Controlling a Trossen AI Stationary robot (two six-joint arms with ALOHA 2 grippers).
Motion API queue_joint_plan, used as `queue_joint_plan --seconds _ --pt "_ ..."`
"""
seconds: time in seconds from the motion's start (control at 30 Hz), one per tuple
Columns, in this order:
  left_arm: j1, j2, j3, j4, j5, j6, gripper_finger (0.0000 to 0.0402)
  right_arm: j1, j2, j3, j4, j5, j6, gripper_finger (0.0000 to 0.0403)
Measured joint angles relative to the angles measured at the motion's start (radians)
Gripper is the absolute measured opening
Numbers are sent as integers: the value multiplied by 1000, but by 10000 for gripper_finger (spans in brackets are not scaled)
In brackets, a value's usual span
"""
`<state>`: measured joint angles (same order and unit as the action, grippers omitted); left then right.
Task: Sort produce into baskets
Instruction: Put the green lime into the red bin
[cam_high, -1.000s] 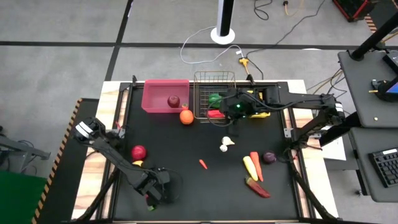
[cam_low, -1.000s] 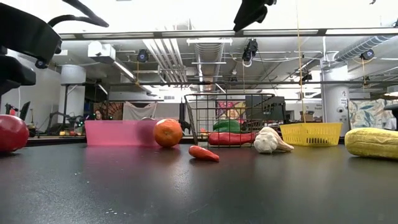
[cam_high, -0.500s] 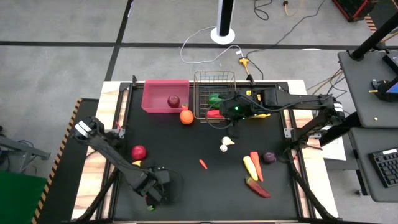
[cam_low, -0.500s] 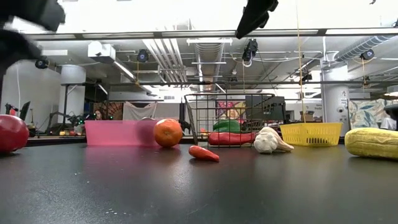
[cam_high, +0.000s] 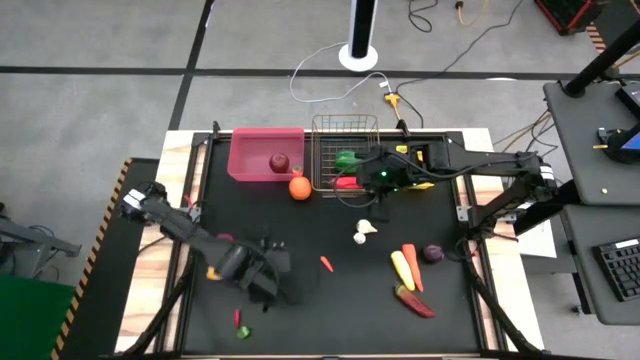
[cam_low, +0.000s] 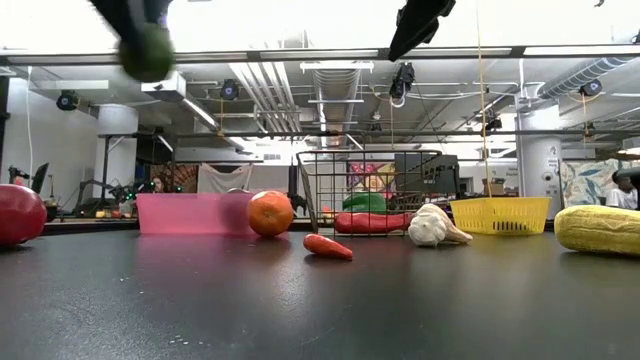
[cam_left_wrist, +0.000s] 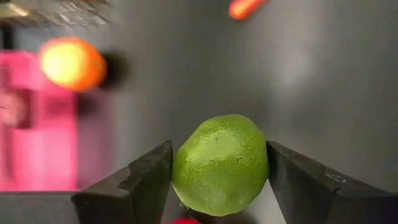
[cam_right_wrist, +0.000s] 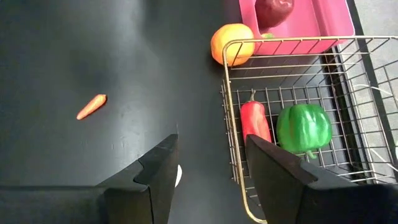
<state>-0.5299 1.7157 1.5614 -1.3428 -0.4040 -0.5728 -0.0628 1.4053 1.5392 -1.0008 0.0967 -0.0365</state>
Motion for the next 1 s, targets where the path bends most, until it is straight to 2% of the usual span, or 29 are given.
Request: queue_joint_plan --seconds 0.27,0.5,0.6,0.73,1.0 --pt "222 -83 -9 1 -59 265 230 7 -45 -16 -18 0 3 178" --pt "466 -170 -55 68 -62 463 230 7 -72 -29 -12 0 13 178" --pt "583 -193 -67 96 -32 533 230 7 -73 -43 -13 0 18 178" --pt "745 -203 -97 155 61 631 230 7 -73 -69 -12 0 30 178" --pt "1050 -204 -229 314 233 779 230 7 -73 -89 -12 0 55 178"
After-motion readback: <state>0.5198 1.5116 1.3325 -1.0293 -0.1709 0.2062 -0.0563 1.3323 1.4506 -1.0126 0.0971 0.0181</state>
